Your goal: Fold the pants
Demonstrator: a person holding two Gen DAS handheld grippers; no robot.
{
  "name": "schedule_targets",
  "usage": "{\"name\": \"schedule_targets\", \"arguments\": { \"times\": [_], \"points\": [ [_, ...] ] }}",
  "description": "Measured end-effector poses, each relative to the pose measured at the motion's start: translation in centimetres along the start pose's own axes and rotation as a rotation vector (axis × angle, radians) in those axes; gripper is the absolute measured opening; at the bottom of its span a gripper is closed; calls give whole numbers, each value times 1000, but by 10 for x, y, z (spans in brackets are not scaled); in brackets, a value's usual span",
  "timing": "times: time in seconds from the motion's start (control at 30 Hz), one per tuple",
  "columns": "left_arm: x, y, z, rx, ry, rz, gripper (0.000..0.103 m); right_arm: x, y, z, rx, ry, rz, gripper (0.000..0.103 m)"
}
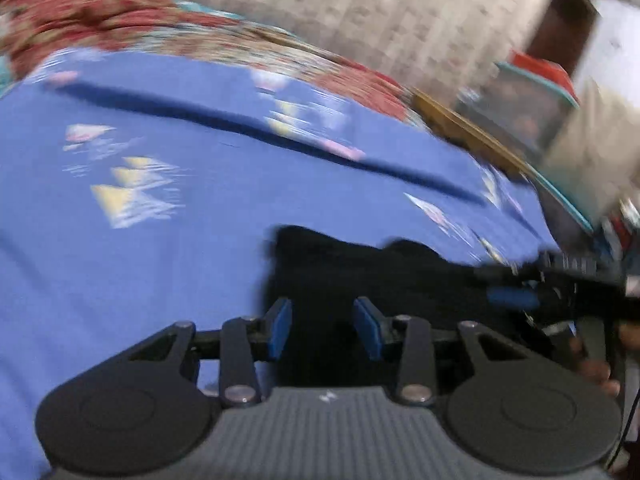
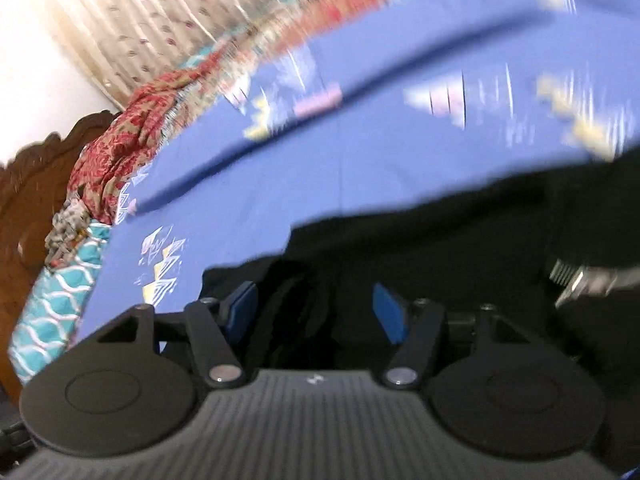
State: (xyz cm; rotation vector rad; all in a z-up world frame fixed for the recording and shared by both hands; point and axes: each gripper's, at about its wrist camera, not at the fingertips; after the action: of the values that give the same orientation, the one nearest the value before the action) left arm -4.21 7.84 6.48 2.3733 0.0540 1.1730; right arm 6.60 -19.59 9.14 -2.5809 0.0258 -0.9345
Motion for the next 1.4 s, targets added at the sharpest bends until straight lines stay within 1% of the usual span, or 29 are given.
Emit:
{"name": "schedule_targets", "arguments": {
  "times": [0.03, 0.07, 0.1, 0.13, 0.17, 0.2, 0.23, 0.3, 0.33, 0.37, 0.4, 0.43, 0.47, 0.5, 0.57, 0.63, 0.7, 0.77, 0.83, 0.9, 1.0, 1.07, 1.13, 1.17, 1.2, 1.23, 1.27, 1.33, 1.4],
  "points": [
    [-2, 10, 6, -10, -11, 27, 35, 1, -1, -3, -6, 30, -6, 63],
    [-2, 18, 14, -8, -27, 63, 35, 2, -4, -9, 5, 56, -8, 55],
    [-5, 28, 21, 4, -46, 100, 35, 2, -7, -10, 39, 73, -22, 50],
    [-8, 36, 29, 21, -70, 133, 34, 0, -13, -7, 74, 74, -46, 42],
    [-12, 40, 34, 33, -88, 149, 34, 0, -20, -4, 109, 64, -80, 37],
    [-16, 42, 40, 40, -106, 157, 34, 0, -28, 2, 137, 45, -115, 35],
    [-18, 44, 44, 45, -123, 163, 34, -2, -35, 8, 158, 27, -148, 28],
    [-24, 48, 52, 56, -150, 183, 34, -6, -46, 28, 172, -34, -192, 26],
    [-27, 49, 56, 66, -159, 196, 34, -10, -47, 44, 155, -86, -199, 26],
    [-28, 48, 57, 73, -170, 204, 34, -13, -48, 62, 116, -140, -196, 24],
    [-30, 48, 61, 70, -191, 205, 34, -16, -37, 79, 84, -181, -171, 24],
    [-32, 47, 64, 79, -192, 209, 34, -20, -25, 88, 102, -177, -128, 20],
    [-33, 48, 64, 83, -186, 218, 34, -18, -16, 94, 102, -176, -82, 5],
    [-34, 49, 64, 86, -183, 224, 35, -13, -9, 99, 86, -193, -33, 0],
    [-33, 50, 65, 86, -186, 222, 35, -9, -4, 100, 97, -215, -5, 0],
    [-32, 51, 64, 84, -192, 223, 35, -9, -3, 93, 100, -206, -22, 0],
    [-31, 52, 59, 83, -196, 221, 35, -9, 0, 86, 111, -196, 13, 0],
    [-26, 54, 49, 70, -190, 201, 35, -12, -2, 58, 132, -172, 32, 7],
    [-19, 53, 37, 37, -164, 171, 35, -21, -4, 33, 134, -126, -29, 10],
    [-12, 54, 23, -5, -125, 143, 35, -26, -11, 15, 140, -78, -100, 10],
    [-2, 56, 15, -45, -77, 108, 35, -31, -15, 7, 170, -56, -134, 10],
    [2, 54, 20, -65, -82, 65, 35, -34, -16, 12, 173, -82, -142, 10],
    [1, 50, 34, -60, -129, 24, 35, -39, -14, 32, 116, -146, -131, 8],
    [-2, 48, 43, -46, -160, 16, 35, -44, -6, 41, 104, -183, -106, 4],
    [-6, 45, 55, -22, -201, 5, 34, -48, 3, 48, 106, -209, -63, 3],
    [-13, 43, 67, 11, -231, 1, 37, -50, 9, 50, 120, -220, -23, 2],
    [-16, 44, 68, 20, -222, 15, 41, -50, 12, 52, 123, -240, -6, 2],
    [-20, 54, 68, 39, -213, 69, 41, -49, 13, 46, 118, -238, -16, 2],
    [-18, 58, 65, 42, -213, 90, 43, -47, 13, 35, 114, -226, -24, 5]
  ]
}}
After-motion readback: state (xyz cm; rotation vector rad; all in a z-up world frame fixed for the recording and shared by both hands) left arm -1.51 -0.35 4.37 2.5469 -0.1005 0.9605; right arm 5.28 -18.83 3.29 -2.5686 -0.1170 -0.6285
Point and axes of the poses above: each gripper's, at about its wrist camera, not at the fingertips, and z roughly the way its jaws point, y to its right, x to its top, and after that the axes turned 9 degrees about -x, right-handed
